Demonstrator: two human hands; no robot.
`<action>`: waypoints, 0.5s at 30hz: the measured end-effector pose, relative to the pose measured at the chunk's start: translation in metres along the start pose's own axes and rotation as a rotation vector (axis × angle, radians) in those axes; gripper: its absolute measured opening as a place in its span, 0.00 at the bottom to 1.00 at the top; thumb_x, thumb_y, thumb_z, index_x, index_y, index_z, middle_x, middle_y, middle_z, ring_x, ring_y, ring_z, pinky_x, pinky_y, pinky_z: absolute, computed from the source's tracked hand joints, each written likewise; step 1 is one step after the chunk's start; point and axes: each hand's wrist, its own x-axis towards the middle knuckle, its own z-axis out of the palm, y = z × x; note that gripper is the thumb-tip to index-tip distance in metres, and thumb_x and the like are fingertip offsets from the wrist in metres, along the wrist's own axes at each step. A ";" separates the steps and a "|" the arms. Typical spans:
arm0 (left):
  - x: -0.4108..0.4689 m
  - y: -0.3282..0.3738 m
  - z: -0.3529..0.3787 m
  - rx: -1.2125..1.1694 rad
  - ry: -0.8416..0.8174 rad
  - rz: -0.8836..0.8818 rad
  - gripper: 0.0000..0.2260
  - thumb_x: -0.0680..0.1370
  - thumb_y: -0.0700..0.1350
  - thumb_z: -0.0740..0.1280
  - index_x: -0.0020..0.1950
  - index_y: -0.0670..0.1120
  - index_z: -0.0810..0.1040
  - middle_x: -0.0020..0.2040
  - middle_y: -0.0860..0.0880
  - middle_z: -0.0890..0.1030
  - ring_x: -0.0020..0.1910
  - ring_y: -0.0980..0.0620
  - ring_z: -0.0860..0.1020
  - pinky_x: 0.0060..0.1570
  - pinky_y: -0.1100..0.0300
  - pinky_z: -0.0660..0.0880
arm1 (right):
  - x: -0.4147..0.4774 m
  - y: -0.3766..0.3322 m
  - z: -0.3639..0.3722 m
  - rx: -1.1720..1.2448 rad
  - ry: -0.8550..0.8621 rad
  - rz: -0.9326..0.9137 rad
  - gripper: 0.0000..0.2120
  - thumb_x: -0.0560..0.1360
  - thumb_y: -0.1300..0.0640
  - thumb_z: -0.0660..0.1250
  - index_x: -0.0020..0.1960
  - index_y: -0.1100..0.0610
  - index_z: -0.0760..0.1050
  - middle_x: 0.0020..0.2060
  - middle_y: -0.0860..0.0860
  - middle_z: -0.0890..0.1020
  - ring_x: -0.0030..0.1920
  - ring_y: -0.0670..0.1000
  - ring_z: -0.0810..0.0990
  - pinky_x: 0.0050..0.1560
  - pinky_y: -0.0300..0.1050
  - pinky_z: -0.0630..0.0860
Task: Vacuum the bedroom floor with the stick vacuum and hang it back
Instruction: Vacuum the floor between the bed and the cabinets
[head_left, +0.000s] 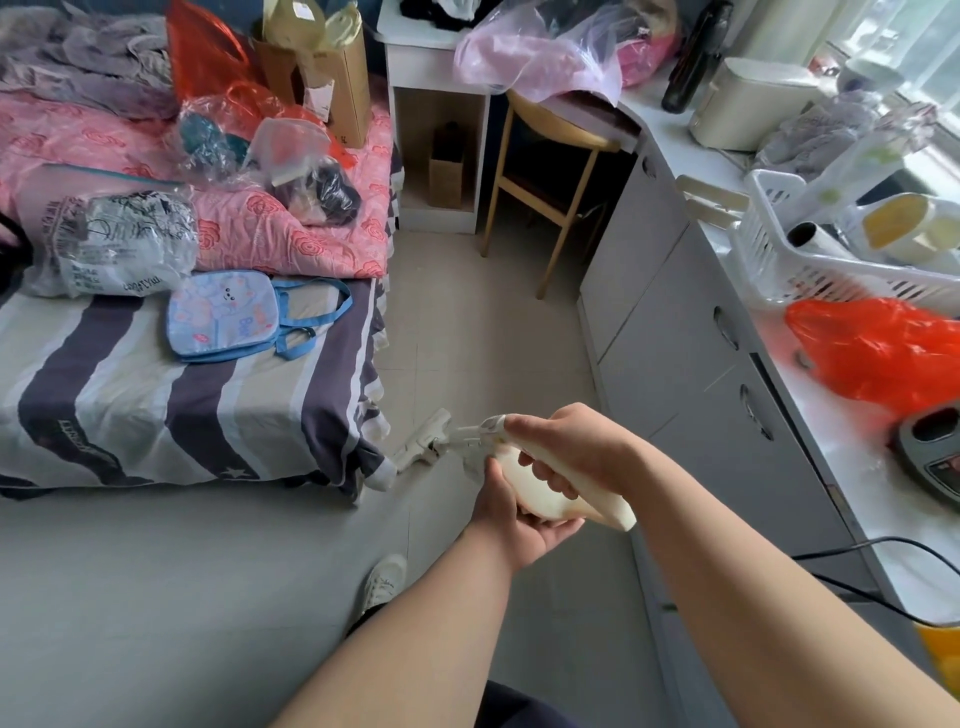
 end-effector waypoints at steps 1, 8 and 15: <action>0.000 -0.003 0.000 0.007 -0.003 0.006 0.23 0.81 0.62 0.56 0.59 0.45 0.78 0.55 0.39 0.82 0.53 0.39 0.81 0.60 0.37 0.74 | 0.000 0.002 0.001 -0.023 0.000 0.003 0.22 0.73 0.40 0.65 0.41 0.61 0.82 0.27 0.50 0.78 0.26 0.50 0.72 0.30 0.40 0.70; 0.010 -0.013 -0.006 0.046 -0.044 0.050 0.19 0.81 0.57 0.56 0.54 0.44 0.77 0.49 0.40 0.82 0.53 0.39 0.82 0.58 0.36 0.75 | -0.002 0.010 0.010 -0.150 -0.007 0.002 0.24 0.71 0.37 0.65 0.40 0.59 0.81 0.27 0.50 0.78 0.26 0.51 0.72 0.34 0.42 0.71; 0.011 -0.019 -0.005 0.021 -0.030 0.070 0.19 0.81 0.58 0.55 0.53 0.45 0.76 0.46 0.41 0.81 0.51 0.41 0.82 0.56 0.39 0.77 | 0.000 0.011 0.011 -0.211 -0.024 0.005 0.30 0.69 0.36 0.65 0.42 0.65 0.82 0.28 0.52 0.80 0.27 0.53 0.75 0.36 0.45 0.73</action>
